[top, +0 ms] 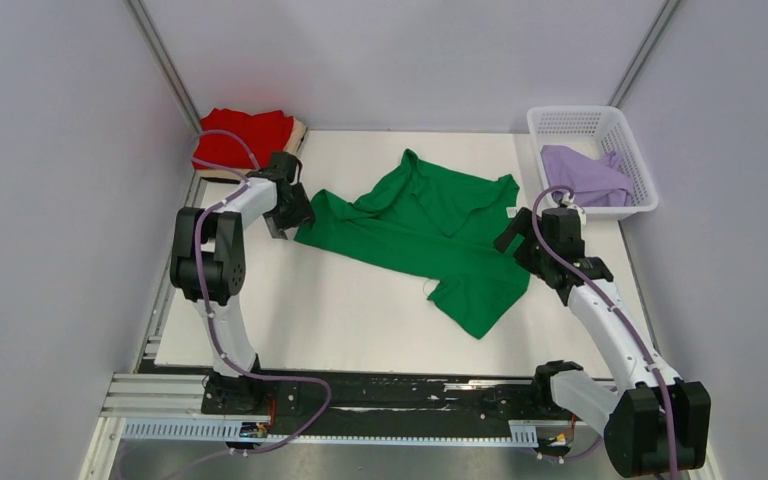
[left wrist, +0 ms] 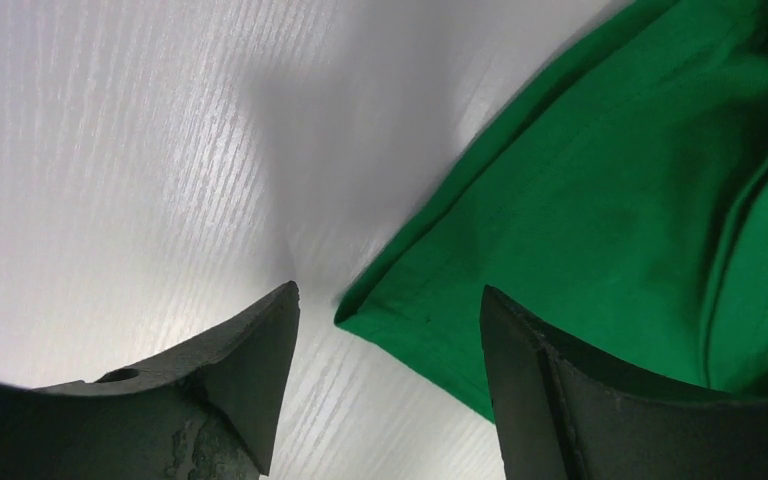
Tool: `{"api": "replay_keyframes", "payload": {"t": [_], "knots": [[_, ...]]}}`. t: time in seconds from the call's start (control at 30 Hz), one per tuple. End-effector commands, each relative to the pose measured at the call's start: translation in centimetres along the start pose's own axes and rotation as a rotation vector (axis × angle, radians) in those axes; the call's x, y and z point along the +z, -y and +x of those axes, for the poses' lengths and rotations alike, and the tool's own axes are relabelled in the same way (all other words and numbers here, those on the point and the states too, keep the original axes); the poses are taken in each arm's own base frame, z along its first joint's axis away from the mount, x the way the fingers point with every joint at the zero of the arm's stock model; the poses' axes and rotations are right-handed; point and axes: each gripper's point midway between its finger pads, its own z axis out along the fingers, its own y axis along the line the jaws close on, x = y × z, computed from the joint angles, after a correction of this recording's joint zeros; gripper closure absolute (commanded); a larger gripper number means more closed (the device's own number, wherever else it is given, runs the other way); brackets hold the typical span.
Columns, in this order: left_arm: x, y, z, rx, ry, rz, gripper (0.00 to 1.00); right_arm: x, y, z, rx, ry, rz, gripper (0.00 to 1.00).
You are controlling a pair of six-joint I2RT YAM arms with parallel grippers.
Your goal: Fold and stack the t-shirts
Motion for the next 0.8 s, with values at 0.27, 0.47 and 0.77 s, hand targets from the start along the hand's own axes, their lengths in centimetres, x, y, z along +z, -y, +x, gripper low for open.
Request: {"api": "replay_keyframes", "payload": {"t": [0.27, 0.47, 0.77], "knots": [[1.1, 1.4, 1.9, 0.102, -0.093, -0.097, 0.39, 0.2, 1.0, -0.3, -0.010, 0.037, 0.033, 0.00], [0.7, 1.1, 4.0, 0.128, -0.133, -0.154, 0.42, 0.2, 1.5, -0.3, -0.018, 0.042, 0.057, 0.00], [0.6, -0.2, 6.7, 0.166, -0.172, -0.247, 0.46, 0.3, 2.1, -0.1, -0.018, 0.037, 0.083, 0.00]]}}
